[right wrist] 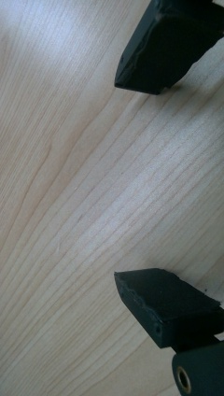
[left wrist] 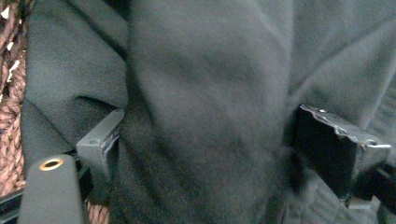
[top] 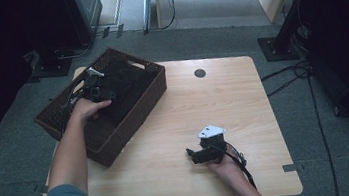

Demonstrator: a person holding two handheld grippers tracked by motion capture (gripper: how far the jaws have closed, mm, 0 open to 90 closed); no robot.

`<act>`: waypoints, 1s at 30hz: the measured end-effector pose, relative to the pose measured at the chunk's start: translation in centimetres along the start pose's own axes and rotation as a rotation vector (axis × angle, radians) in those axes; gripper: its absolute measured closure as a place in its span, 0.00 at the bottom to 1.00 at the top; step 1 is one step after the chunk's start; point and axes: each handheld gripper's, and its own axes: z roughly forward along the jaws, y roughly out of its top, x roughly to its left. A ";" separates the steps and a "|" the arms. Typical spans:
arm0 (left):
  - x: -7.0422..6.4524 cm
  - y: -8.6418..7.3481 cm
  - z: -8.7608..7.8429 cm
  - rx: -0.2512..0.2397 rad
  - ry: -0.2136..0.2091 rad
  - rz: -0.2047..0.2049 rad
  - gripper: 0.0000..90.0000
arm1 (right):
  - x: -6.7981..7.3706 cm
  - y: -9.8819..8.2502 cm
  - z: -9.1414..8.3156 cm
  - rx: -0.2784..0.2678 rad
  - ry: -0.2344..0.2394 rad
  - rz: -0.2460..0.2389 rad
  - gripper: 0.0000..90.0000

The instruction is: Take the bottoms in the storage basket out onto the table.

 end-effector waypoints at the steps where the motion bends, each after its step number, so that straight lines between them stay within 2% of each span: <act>1: 0.1 0.1 0.2 -0.006 0.006 0.000 0.15 | 0.0 0.0 0.0 0.000 0.000 0.000 0.08; 2: 0.3 0.1 0.5 -0.008 0.033 -0.001 0.15 | 0.0 0.0 0.0 0.000 0.000 0.000 0.08; 3: 0.7 0.1 0.9 -0.006 0.077 -0.026 0.09 | 0.0 0.0 0.0 0.000 -0.001 -0.001 0.08; 4: 0.9 0.1 1.2 -0.006 0.104 -0.056 0.09 | 0.0 0.0 0.0 0.000 -0.001 -0.001 0.08; 5: 1.2 0.1 1.7 0.009 0.130 -0.096 0.02 | 0.0 0.0 0.0 0.001 0.000 0.001 0.08; 6: 1.4 -0.1 2.0 -0.011 0.127 -0.095 0.00 | 0.0 0.0 0.0 0.001 -0.001 0.000 0.08; 7: 1.2 -0.2 2.1 -0.022 0.134 -0.069 0.00 | 0.0 0.0 0.0 0.002 0.000 0.002 0.08; 8: 1.1 -0.3 2.3 -0.029 0.120 -0.044 0.00 | 0.0 0.0 0.0 0.000 -0.001 -0.001 0.08; 10: 0.9 -0.3 2.4 -0.036 0.128 -0.017 0.01 | 0.0 0.0 0.0 0.000 -0.001 -0.001 0.08; 14: 0.8 -0.6 1.9 -0.051 0.142 0.007 0.13 | 0.0 0.0 0.0 0.001 0.000 0.001 0.08; 15: 0.7 -0.8 1.7 -0.064 0.097 0.012 0.24 | 0.0 0.0 0.0 0.001 0.000 0.001 0.08; 16: 0.5 -0.8 1.7 -0.072 0.101 0.016 0.35 | 0.0 0.0 0.0 0.001 0.000 0.001 0.08; 17: 0.2 -0.9 1.6 -0.072 0.112 0.034 0.36 | 0.0 0.0 0.0 0.001 0.000 0.002 0.08; 18: 0.1 -0.9 1.5 -0.080 0.085 0.038 0.44 | 0.0 0.0 0.0 0.000 -0.001 0.000 0.08; 19: 0.1 -1.0 1.4 -0.079 0.084 0.041 0.56 | 0.0 0.0 0.0 0.000 -0.001 -0.001 0.08; 20: 0.0 -1.0 1.4 -0.080 0.084 0.042 0.57 | 0.0 0.0 0.0 0.001 0.000 0.001 0.08; 21: 0.1 -1.0 1.3 -0.080 0.059 0.039 0.64 | 0.0 0.0 0.0 0.000 -0.001 0.000 0.08; 22: 0.1 -1.0 1.3 -0.079 0.055 0.037 0.72 | 0.0 0.0 0.0 0.000 0.000 0.000 0.08; 23: -0.1 -1.0 1.2 -0.081 0.055 0.052 0.74 | 0.0 0.0 0.0 0.000 0.000 0.000 0.08; 24: -0.2 -1.0 1.2 -0.074 0.040 0.058 0.80 | 0.0 0.0 0.0 0.000 0.000 0.000 0.08; 26: -0.6 -0.7 0.9 -0.047 -0.007 0.065 0.82 | 0.0 0.0 0.0 0.001 0.000 0.000 0.08; 27: -0.7 -0.5 0.6 -0.048 -0.051 0.055 0.82 | 0.0 0.0 0.0 0.002 0.001 0.001 0.08; 28: -0.8 -0.4 0.3 -0.048 -0.077 0.050 0.83 | 0.0 0.0 0.0 0.001 0.002 0.000 0.08; 30: -1.1 0.0 -0.7 -0.084 -0.132 0.044 0.84 | 0.0 0.0 0.0 0.001 0.002 -0.001 0.08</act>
